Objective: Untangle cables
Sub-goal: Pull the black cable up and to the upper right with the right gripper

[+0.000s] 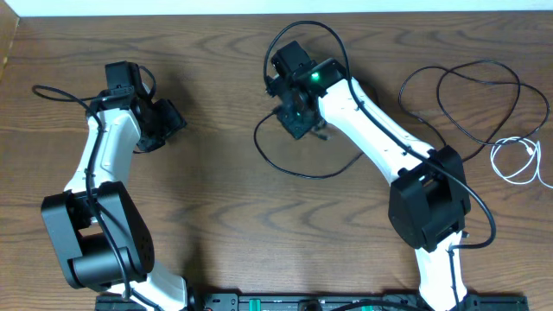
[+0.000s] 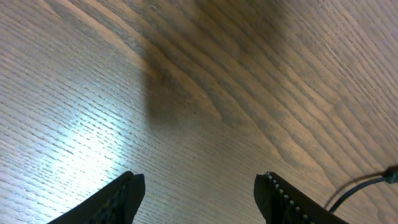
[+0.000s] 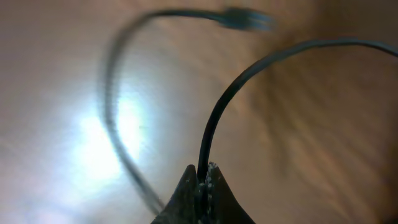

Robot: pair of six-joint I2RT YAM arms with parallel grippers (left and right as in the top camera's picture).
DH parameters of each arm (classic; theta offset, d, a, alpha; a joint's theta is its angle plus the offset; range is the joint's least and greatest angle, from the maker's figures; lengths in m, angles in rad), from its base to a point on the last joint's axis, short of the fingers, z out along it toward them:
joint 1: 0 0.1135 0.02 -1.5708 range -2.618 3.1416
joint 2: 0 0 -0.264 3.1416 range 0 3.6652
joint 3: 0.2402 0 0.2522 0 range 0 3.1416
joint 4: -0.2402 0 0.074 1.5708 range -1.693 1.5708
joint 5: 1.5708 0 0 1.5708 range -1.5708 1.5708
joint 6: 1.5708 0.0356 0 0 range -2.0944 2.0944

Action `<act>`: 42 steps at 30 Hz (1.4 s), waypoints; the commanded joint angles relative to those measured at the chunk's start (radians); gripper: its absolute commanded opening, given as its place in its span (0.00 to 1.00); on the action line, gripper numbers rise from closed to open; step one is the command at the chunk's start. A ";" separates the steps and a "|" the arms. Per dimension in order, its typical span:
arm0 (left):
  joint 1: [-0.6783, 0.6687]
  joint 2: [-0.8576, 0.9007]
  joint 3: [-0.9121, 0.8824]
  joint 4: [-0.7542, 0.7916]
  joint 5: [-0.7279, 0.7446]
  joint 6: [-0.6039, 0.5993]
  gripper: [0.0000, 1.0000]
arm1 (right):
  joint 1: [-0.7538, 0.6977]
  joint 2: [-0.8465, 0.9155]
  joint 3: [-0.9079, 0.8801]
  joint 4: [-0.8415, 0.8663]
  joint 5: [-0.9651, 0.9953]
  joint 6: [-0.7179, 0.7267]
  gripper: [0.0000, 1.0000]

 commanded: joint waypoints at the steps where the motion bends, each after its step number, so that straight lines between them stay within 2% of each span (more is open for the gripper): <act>1: -0.003 -0.005 -0.002 -0.002 -0.006 0.002 0.63 | 0.032 -0.024 -0.003 0.002 -0.255 -0.022 0.01; 10: -0.003 -0.005 -0.002 -0.002 -0.006 0.002 0.63 | 0.138 -0.018 -0.050 0.006 -0.125 -0.021 0.01; 12: -0.003 -0.005 -0.002 -0.002 -0.006 0.002 0.63 | 0.159 -0.018 -0.053 0.008 -0.055 0.011 0.17; 15: -0.003 -0.005 -0.002 -0.002 -0.006 0.002 0.63 | 0.172 -0.017 -0.055 0.008 -0.001 0.045 0.21; 18: -0.003 -0.005 -0.002 -0.002 -0.006 0.002 0.63 | 0.177 -0.017 -0.055 0.010 0.013 0.060 0.31; 19: -0.003 -0.005 -0.002 -0.002 -0.006 0.002 0.63 | 0.176 -0.017 -0.055 0.013 0.013 0.075 0.43; 21: -0.003 -0.005 -0.002 -0.002 -0.006 0.002 0.63 | 0.175 -0.014 -0.055 0.017 0.013 0.097 0.56; 25: -0.003 -0.005 -0.002 -0.002 -0.006 0.002 0.63 | 0.178 0.017 -0.055 0.016 0.012 0.100 0.71; 30: -0.003 -0.005 -0.002 -0.002 -0.006 0.002 0.63 | 0.178 0.099 -0.055 0.009 0.013 0.060 0.84; 36: -0.003 -0.005 -0.002 -0.002 -0.006 0.002 0.63 | 0.178 0.178 -0.055 -0.107 0.014 -0.129 0.88; 39: -0.003 -0.005 -0.002 -0.002 -0.006 0.002 0.63 | 0.178 0.208 -0.055 -0.145 0.044 -0.134 0.87; 42: -0.003 -0.005 -0.002 -0.002 -0.006 0.002 0.63 | 0.178 0.221 -0.055 -0.159 0.057 -0.134 0.64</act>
